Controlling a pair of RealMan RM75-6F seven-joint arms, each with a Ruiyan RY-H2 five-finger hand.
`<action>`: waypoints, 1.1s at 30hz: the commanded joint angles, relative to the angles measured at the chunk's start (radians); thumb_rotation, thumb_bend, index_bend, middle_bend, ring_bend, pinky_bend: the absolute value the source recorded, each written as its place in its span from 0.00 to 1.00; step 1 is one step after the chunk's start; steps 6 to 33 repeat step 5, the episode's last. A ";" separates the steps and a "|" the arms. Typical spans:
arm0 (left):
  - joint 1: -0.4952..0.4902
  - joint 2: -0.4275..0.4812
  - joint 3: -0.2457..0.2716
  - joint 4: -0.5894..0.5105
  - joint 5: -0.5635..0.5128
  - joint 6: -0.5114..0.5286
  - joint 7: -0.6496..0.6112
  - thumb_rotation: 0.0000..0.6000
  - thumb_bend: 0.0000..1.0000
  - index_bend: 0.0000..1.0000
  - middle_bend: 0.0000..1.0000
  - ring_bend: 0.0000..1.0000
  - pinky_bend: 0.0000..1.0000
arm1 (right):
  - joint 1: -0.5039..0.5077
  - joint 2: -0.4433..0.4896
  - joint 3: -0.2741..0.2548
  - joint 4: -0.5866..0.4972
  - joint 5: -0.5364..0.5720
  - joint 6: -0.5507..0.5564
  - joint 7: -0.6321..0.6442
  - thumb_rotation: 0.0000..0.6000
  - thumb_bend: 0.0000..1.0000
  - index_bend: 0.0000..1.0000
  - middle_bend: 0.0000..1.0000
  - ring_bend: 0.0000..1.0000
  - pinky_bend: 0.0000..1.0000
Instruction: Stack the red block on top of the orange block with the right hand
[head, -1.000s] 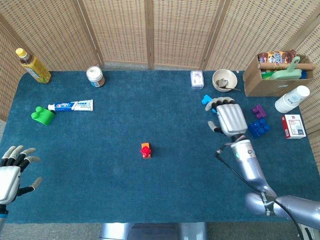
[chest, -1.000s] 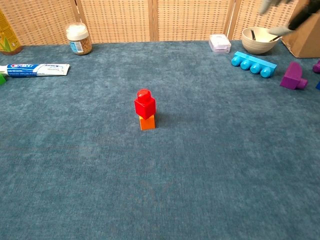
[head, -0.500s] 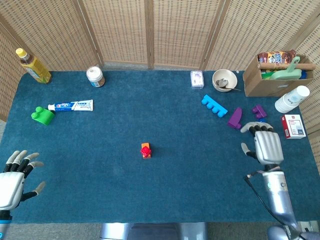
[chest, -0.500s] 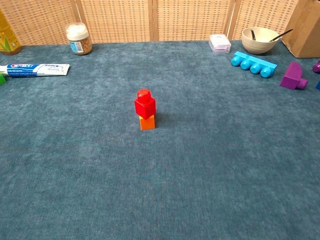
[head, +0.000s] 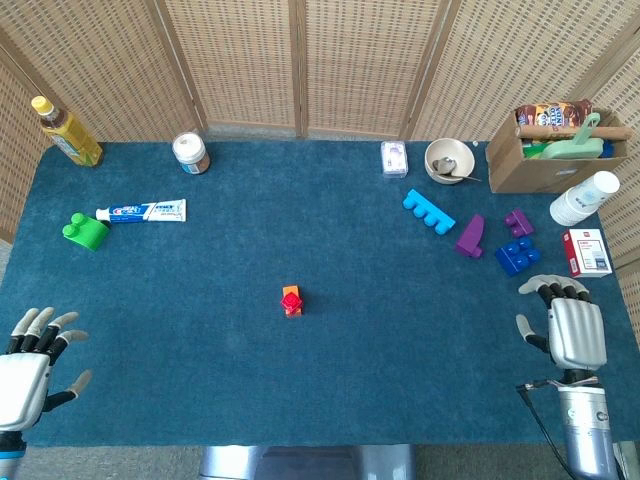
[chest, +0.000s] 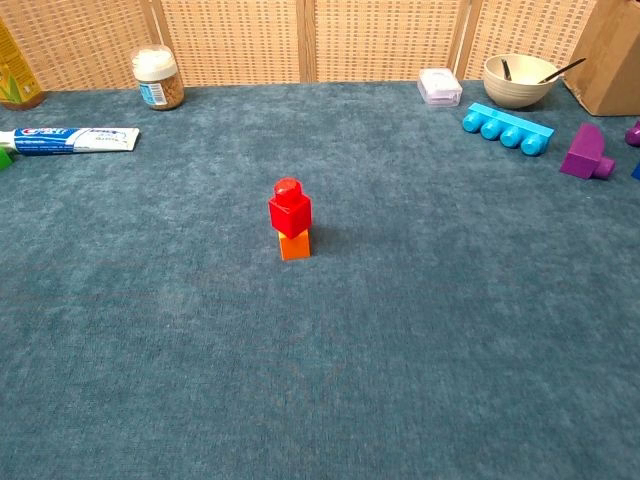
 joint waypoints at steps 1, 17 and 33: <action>0.000 0.001 -0.002 -0.007 0.000 -0.001 0.007 1.00 0.30 0.35 0.23 0.12 0.07 | -0.010 -0.001 0.010 0.006 -0.008 -0.014 0.010 1.00 0.27 0.41 0.36 0.27 0.24; -0.004 -0.002 -0.009 -0.011 -0.003 -0.004 0.009 1.00 0.30 0.35 0.23 0.12 0.07 | -0.020 -0.007 0.028 0.012 -0.020 -0.023 0.010 1.00 0.27 0.41 0.36 0.27 0.24; -0.004 -0.002 -0.009 -0.011 -0.003 -0.004 0.009 1.00 0.30 0.35 0.23 0.12 0.07 | -0.020 -0.007 0.028 0.012 -0.020 -0.023 0.010 1.00 0.27 0.41 0.36 0.27 0.24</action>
